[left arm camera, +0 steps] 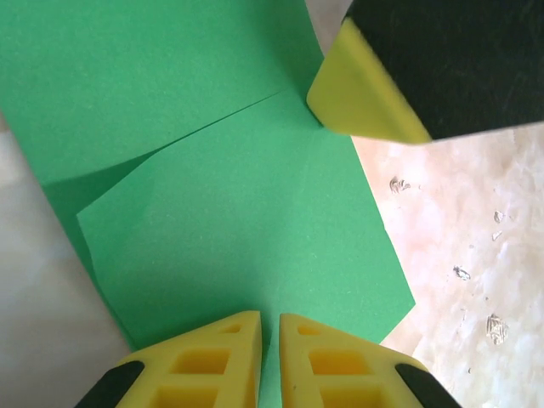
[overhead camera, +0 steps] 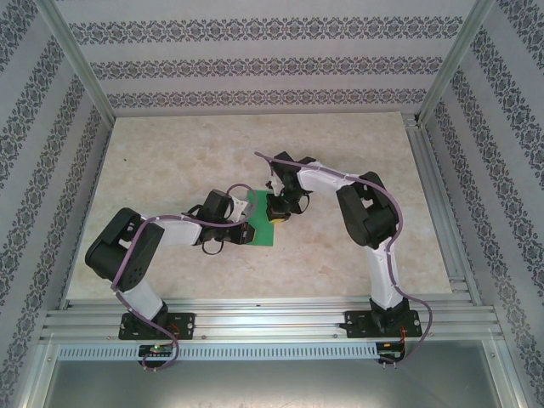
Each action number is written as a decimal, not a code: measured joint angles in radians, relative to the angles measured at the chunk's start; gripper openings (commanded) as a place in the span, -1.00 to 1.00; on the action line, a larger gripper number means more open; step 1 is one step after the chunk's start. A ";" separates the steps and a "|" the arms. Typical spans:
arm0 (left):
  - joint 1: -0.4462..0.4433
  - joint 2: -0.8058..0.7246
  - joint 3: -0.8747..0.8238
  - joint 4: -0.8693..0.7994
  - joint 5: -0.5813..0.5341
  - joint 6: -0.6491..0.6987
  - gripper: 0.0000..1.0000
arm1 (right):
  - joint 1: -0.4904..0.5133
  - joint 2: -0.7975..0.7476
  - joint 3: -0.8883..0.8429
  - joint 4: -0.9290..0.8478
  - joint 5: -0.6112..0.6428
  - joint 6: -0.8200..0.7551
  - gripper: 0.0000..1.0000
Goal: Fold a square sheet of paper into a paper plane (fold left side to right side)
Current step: Fold the triangle a second time at the center of the table.
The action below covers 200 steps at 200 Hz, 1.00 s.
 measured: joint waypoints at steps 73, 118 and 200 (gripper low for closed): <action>-0.001 0.000 0.000 0.002 -0.003 0.000 -0.68 | -0.066 -0.045 0.013 -0.044 0.098 -0.029 -0.86; -0.003 0.000 0.000 0.002 -0.004 0.000 -0.68 | -0.020 -0.183 -0.044 0.029 0.045 0.027 -0.85; -0.005 0.000 0.000 0.002 -0.007 0.003 -0.68 | 0.070 -0.051 -0.075 0.118 -0.006 0.100 -0.86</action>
